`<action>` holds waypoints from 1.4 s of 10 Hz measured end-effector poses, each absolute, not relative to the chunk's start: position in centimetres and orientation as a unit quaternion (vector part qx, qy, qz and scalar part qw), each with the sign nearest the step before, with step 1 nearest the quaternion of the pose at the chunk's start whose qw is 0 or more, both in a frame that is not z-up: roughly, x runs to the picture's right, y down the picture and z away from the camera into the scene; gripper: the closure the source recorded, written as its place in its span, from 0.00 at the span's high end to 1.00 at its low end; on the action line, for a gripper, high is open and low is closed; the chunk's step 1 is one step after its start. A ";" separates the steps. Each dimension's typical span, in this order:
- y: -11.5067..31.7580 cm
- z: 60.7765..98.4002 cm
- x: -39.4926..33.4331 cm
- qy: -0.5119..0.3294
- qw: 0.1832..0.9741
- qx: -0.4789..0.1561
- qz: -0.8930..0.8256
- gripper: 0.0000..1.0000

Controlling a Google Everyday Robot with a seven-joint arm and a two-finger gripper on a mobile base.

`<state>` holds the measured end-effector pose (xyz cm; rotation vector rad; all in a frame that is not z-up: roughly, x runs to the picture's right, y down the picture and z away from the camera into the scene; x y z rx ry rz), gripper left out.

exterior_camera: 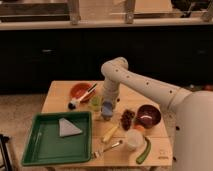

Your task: Place sponge in metal cup

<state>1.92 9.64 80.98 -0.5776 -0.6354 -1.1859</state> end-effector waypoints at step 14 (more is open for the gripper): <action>10.3 81.3 1.6 -0.292 0.732 -0.300 -0.537 0.80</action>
